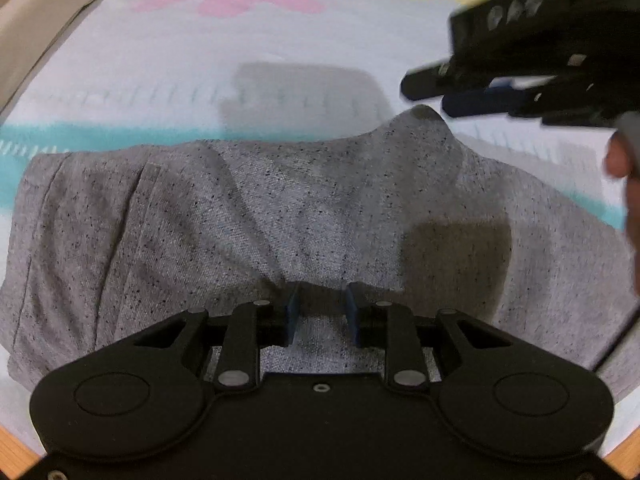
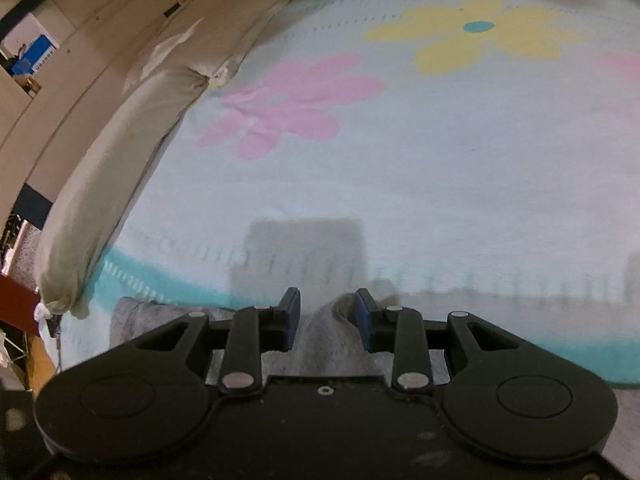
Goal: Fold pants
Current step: 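Close the right tool on the waistband edge while the left tool presses the fabric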
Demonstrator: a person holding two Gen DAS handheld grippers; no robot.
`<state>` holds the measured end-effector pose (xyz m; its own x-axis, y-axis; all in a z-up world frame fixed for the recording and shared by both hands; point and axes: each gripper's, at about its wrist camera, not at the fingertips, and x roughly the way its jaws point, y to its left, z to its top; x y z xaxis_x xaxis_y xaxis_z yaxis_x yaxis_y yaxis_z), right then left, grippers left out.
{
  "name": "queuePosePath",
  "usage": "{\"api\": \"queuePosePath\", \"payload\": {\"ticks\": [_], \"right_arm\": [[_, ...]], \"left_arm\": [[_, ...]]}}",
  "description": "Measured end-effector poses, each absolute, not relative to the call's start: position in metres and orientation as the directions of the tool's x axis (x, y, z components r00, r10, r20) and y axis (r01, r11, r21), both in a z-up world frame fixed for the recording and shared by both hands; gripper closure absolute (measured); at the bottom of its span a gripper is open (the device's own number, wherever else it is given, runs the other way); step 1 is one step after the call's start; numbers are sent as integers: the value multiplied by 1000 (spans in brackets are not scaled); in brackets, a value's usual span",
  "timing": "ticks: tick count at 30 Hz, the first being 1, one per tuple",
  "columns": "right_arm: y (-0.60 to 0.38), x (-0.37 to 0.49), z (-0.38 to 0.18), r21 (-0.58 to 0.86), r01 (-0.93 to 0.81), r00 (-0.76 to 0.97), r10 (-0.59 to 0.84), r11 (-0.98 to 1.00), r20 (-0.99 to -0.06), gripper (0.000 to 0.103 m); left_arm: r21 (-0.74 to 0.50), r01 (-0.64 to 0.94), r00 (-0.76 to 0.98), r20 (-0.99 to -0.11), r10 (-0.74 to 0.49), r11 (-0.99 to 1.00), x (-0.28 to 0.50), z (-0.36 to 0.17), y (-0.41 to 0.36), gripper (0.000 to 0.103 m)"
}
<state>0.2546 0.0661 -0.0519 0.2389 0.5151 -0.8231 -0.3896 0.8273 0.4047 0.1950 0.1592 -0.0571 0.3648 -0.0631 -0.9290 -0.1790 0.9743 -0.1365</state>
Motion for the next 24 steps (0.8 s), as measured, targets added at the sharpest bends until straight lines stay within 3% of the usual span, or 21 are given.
{"api": "queuePosePath", "payload": {"ticks": [6,12,24], "right_arm": [[63,246,-86,432,-392,77,496,813,-865,70],[41,220,-94,486,-438,-37,525,757,-851,71],[45,265,-72,509,-354,99,572,785,-814,69]], "left_arm": [[-214,-253,383,-918,-105,943,181,-57,186,69],[-236,-282,379,-918,-118,930,176,-58,201,69],[-235,-273,377,-918,-121,933,187,-55,186,69]]}}
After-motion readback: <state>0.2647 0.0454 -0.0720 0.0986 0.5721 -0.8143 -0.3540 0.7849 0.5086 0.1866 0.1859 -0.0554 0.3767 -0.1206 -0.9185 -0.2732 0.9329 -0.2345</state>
